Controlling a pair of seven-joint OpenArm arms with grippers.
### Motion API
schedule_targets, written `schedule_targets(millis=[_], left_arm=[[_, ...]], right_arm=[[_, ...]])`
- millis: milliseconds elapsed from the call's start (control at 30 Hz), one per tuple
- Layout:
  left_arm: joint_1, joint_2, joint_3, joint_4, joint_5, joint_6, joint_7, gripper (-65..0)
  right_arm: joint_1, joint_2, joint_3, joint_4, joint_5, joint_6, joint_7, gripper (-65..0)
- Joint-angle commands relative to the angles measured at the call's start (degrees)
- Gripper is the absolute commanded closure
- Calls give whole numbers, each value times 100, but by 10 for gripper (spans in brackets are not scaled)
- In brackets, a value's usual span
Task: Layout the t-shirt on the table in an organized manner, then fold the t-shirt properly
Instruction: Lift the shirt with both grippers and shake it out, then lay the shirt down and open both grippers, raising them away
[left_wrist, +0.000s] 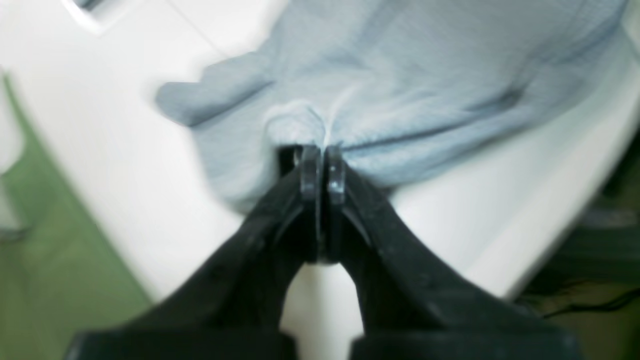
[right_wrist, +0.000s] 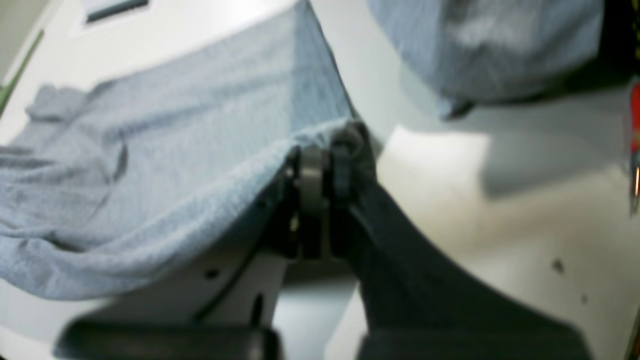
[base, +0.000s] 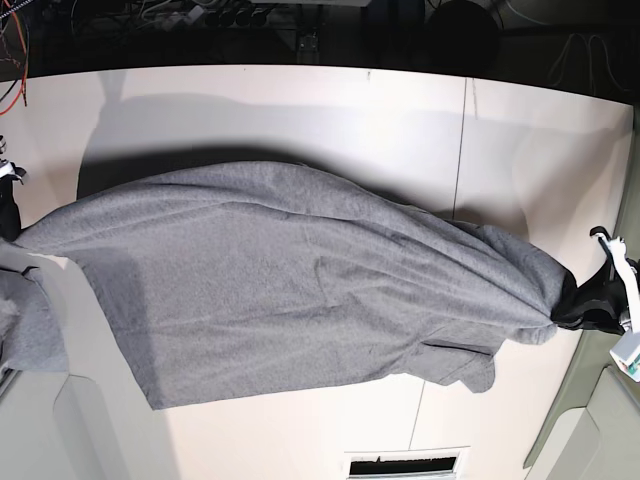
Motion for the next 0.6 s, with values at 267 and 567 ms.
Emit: schedule_targets(millis=[267, 567], left_arm=[[-883, 1451, 1071, -2524, 1998, 1, -1722, 0], [-1281, 1792, 1150, -3578, 1709, 1, -1064, -240]], right_arm=[[1676, 107, -1403, -1941, -1443, -118, 752, 0], [2433, -22, -1794, -2872, -1207, -195, 229, -244]])
